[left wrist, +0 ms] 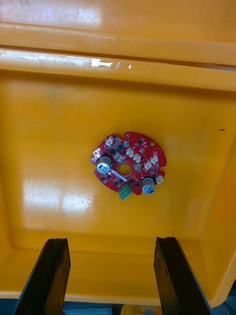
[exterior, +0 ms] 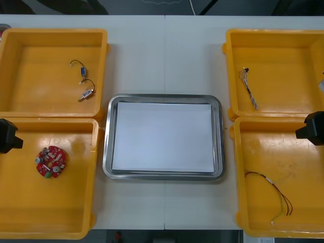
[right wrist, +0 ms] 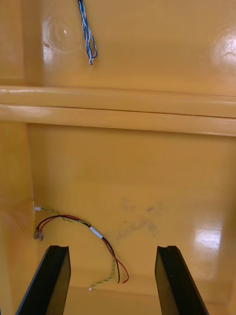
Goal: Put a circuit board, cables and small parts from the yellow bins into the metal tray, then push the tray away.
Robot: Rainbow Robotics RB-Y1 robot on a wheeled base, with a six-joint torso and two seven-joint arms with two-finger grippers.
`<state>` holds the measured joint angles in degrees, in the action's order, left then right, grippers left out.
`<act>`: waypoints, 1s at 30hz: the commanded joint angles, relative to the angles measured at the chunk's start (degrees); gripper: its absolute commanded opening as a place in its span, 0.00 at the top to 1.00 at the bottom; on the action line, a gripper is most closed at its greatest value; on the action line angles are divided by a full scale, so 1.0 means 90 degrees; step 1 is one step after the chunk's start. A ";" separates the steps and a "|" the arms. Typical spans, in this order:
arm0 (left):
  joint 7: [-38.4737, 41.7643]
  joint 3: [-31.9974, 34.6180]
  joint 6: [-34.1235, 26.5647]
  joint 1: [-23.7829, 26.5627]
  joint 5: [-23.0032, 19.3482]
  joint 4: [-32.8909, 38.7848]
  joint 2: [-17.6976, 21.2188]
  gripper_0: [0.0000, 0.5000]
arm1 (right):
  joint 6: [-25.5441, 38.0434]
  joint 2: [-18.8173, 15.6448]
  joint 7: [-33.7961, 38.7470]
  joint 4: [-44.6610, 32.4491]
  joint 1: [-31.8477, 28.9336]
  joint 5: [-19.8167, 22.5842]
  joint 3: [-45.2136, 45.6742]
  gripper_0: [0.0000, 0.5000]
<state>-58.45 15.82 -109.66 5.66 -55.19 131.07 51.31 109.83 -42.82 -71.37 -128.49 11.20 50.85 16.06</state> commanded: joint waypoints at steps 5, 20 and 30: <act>-0.0546 0.0195 -0.0038 -0.0131 -0.0049 0.0173 0.0246 0.00 | 0.0019 -0.0242 -0.0058 -0.0030 -0.0083 0.0053 0.0188 0.00; -0.0546 0.0195 -0.0038 -0.0131 -0.0049 0.0173 0.0246 0.00 | 0.0019 -0.0242 -0.0058 -0.0030 -0.0083 0.0053 0.0188 0.00; -0.0546 0.0195 -0.0038 -0.0131 -0.0049 0.0173 0.0246 0.00 | 0.0019 -0.0242 -0.0058 -0.0030 -0.0083 0.0053 0.0188 0.00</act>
<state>-58.45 15.82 -109.66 5.66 -55.19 131.07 51.31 109.83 -42.82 -71.37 -128.49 11.20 50.85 16.06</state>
